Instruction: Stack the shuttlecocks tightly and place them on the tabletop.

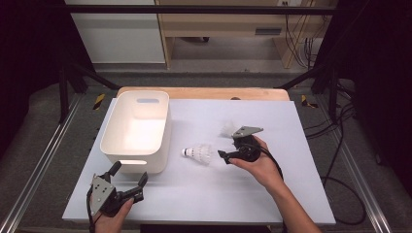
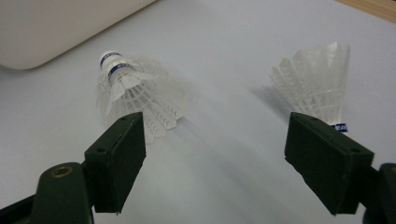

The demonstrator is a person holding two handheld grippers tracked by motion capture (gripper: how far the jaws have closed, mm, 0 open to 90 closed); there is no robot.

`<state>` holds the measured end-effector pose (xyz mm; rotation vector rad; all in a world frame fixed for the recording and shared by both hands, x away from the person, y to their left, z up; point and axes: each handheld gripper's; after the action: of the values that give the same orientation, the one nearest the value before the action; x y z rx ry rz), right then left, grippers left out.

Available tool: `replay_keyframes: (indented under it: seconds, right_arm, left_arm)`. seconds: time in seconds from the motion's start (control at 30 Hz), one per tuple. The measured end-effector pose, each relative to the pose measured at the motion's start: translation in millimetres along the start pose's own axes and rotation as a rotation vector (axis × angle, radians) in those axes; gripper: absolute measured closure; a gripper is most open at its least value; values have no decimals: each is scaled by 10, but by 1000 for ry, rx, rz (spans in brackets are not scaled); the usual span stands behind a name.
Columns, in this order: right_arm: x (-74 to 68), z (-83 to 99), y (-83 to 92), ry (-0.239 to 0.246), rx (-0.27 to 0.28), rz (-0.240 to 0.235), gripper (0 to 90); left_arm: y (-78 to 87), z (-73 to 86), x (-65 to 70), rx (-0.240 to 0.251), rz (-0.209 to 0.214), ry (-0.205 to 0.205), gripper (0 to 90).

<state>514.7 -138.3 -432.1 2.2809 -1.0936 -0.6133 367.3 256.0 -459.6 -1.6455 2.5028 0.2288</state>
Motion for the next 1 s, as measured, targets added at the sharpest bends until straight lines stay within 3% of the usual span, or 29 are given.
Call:
replay_keyframes:
  seconds: [0.17, 0.27, 0.43, 0.6, 0.83, 1.0]
  right_arm:
    - [25, -123, -17, -14, -5, 10, 174]
    - [35, -186, -21, -32, 10, -18, 147]
    - [55, -309, -55, -54, 19, 10, 92]
    - [71, -440, -86, -56, 44, 7, 90]
    - [115, -597, -199, -23, 34, 54, 105]
    - [151, -711, -273, -29, 36, 69, 147]
  left_arm:
    - [-1, -2, 4, 3, 4, -2, 45]
    - [-3, -5, 5, 3, 2, 1, 33]
    - [-7, -6, 10, 4, 0, 4, 22]
    - [7, -7, 9, 16, 15, 2, 13]
    - [3, -5, 8, 16, 16, 0, 12]
    - [3, -3, 8, 14, 17, 0, 12]
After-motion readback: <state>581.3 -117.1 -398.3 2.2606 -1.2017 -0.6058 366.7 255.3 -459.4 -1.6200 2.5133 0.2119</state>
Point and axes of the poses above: each handheld gripper's, and its own axes: y roughly backward along the jaws, z roughly out of its underside, x roughly to its right, and after that the axes turned 11 degrees about -y, right-handed
